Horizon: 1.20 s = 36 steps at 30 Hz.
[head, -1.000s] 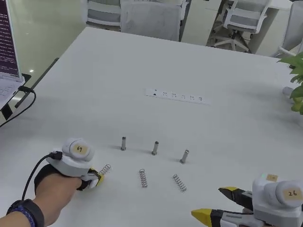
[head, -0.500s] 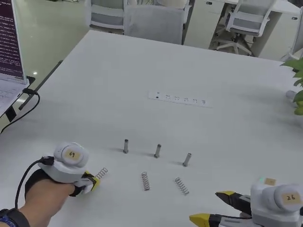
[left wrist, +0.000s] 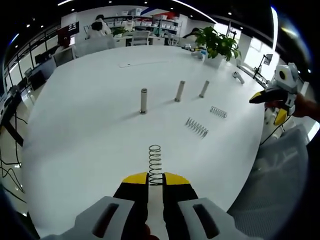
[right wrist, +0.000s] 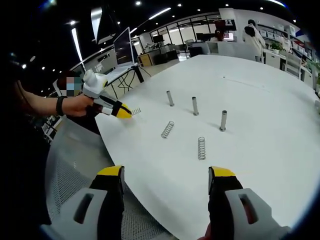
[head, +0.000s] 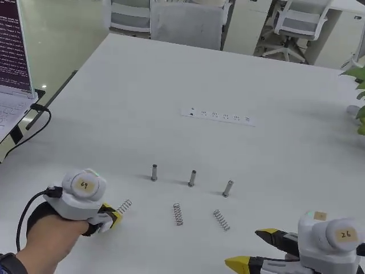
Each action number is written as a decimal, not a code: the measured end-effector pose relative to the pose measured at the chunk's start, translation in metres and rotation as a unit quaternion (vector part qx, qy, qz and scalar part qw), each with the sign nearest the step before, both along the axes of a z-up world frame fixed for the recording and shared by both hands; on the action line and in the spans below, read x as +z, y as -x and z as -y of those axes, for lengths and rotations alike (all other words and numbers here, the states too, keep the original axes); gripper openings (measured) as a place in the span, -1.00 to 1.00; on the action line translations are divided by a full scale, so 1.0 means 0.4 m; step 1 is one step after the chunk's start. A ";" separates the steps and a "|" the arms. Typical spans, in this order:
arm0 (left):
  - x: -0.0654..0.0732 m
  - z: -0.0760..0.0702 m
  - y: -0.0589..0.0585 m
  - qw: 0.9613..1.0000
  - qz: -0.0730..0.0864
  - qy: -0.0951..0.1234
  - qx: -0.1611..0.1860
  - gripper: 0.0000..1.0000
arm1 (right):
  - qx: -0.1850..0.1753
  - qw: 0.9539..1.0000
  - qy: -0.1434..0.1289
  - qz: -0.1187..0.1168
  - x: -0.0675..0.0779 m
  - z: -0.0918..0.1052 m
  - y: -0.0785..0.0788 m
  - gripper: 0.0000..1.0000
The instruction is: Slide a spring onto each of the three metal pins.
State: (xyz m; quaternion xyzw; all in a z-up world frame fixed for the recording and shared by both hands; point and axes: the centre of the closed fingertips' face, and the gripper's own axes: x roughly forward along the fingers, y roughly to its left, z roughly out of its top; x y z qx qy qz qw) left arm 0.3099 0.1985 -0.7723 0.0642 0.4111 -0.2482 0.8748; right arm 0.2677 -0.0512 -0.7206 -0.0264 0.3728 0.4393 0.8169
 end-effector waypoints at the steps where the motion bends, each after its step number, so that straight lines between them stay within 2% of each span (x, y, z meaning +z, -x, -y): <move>1: 0.003 0.002 0.000 1.000 0.001 0.000 -0.002 -0.96 | 0.001 1.000 0.000 0.000 0.000 -0.001 0.000 0.34; 6: 0.018 0.023 0.008 1.000 0.006 -0.003 -0.019 -0.96 | 0.005 1.000 -0.006 0.000 0.003 -0.011 -0.001 0.31; 16: 0.056 0.074 0.014 0.999 0.020 0.006 -0.042 -0.96 | 0.018 1.000 -0.014 0.001 0.009 -0.035 -0.002 0.27; 36: 0.109 0.192 0.036 0.994 0.038 0.022 -0.100 -0.96 | 0.040 0.999 -0.031 0.002 0.020 -0.089 -0.016 0.20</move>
